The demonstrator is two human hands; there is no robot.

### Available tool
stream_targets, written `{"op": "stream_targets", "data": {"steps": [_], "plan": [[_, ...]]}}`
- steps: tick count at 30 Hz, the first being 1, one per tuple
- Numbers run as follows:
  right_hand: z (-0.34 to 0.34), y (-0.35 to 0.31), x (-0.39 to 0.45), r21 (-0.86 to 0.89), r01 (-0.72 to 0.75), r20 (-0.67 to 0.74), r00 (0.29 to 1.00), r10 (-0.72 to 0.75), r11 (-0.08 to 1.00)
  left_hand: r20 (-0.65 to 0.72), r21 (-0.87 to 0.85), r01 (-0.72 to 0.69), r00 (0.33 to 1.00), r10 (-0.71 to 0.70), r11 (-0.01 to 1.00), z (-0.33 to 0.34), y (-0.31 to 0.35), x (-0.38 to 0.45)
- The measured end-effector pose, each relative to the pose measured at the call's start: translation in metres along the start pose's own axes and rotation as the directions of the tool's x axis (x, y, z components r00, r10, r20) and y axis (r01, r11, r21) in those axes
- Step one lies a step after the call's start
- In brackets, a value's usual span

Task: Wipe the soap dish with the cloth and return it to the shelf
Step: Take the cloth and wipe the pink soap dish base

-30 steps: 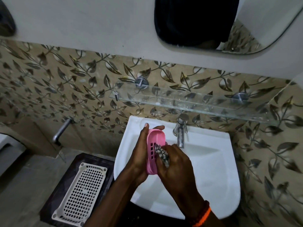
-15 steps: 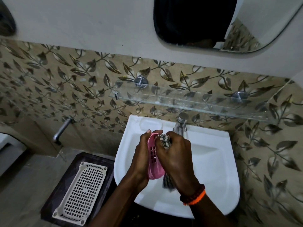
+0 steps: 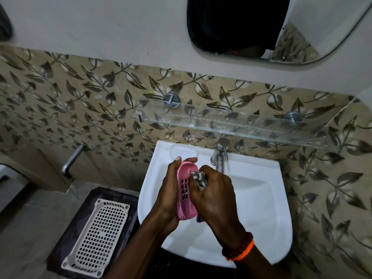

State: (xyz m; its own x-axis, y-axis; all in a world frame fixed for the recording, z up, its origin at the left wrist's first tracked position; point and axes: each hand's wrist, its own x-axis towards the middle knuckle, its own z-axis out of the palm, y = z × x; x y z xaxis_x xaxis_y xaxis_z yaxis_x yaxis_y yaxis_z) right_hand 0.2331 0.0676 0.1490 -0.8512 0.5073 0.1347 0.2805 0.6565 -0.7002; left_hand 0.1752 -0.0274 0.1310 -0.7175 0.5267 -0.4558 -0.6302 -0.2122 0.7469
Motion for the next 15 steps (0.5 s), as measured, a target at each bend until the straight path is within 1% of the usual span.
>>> {"op": "stream_targets", "data": {"steps": [4,7,9,13,15], "plan": [[0.001,-0.004,0.012,0.002,0.047,-0.068,0.997,-0.047,0.999,-0.003,-0.012,0.042,0.999,-0.042,0.999,0.004,-0.002,-0.001],[0.006,0.002,0.002,0.031,0.004,0.012,1.000,-0.004,1.000,0.004,-0.052,0.008,1.000,-0.008,0.999,0.000,0.003,0.003],[0.008,0.007,-0.005,0.029,0.000,0.046,0.999,-0.002,1.000,0.014,-0.044,0.002,1.000,-0.001,0.999,-0.002,0.004,0.003],[0.005,0.003,0.009,0.041,0.046,-0.027,0.999,-0.045,0.998,0.001,0.026,0.040,0.999,-0.040,0.999,0.003,0.001,0.001],[0.002,0.000,0.013,0.014,0.053,-0.013,0.999,-0.053,0.998,0.001,0.033,0.045,0.999,-0.045,0.998,0.004,0.004,0.001]]}}
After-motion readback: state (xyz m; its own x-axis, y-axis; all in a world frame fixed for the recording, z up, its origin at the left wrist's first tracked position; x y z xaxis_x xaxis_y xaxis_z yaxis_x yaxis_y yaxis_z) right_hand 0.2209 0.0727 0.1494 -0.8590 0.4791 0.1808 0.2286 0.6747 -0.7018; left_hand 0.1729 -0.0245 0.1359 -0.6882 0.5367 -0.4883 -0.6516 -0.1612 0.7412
